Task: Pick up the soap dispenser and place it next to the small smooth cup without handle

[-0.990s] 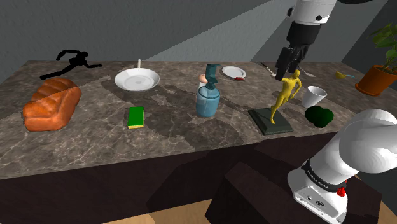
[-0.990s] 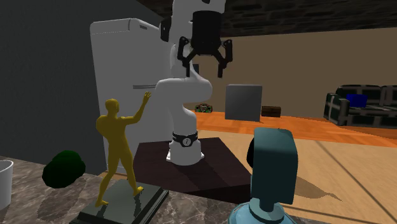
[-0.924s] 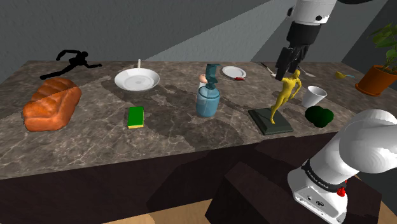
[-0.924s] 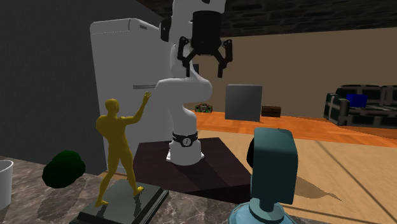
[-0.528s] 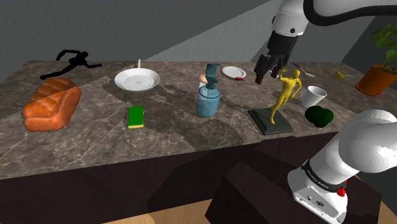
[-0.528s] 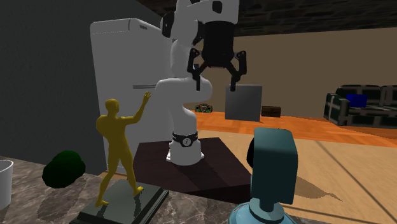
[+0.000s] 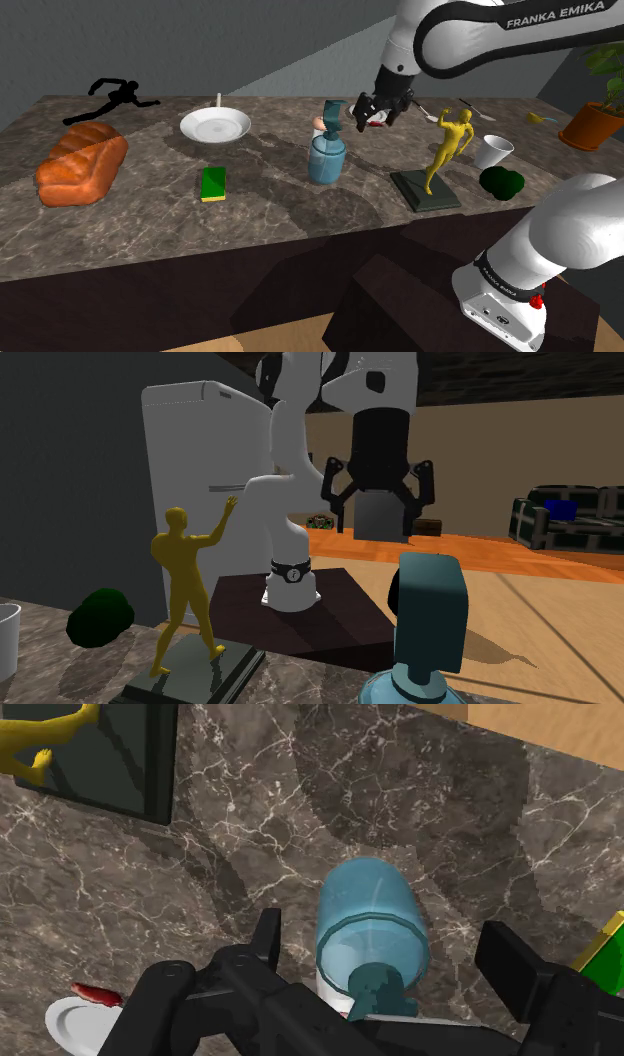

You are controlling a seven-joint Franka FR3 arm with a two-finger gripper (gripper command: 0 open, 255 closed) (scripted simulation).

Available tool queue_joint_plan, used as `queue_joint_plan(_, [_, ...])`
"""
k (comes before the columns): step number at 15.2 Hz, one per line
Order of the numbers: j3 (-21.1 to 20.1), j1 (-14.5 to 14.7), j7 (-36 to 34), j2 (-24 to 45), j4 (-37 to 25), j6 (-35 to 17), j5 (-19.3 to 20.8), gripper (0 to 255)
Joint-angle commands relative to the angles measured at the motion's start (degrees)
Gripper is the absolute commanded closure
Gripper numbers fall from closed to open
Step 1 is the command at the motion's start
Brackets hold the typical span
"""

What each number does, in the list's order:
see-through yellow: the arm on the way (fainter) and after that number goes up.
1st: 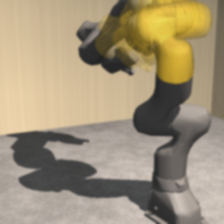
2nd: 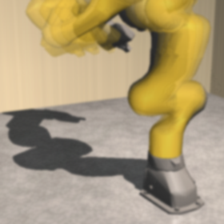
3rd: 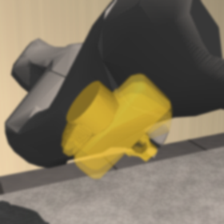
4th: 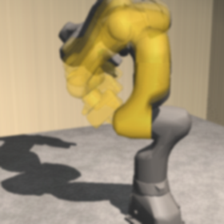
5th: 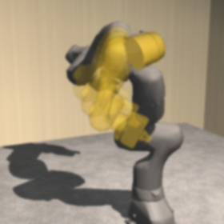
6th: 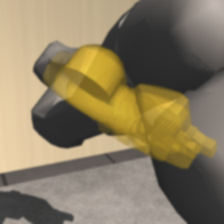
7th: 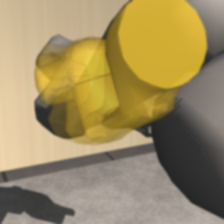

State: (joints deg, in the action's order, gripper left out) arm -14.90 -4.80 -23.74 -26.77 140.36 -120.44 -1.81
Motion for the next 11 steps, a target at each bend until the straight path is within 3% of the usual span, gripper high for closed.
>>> queue_joint_plan(1, [-1.7,-1.2,-3.8,3.4,-0.9,-4.5,1.4,0])
queue_joint_plan(8, [-7.2,-6.6,-19.8,17.5,-8.1,-16.3,12.1,0])
queue_joint_plan(11, [-7.2,-6.9,-20.7,18.9,-7.9,-17.8,13.2,0])
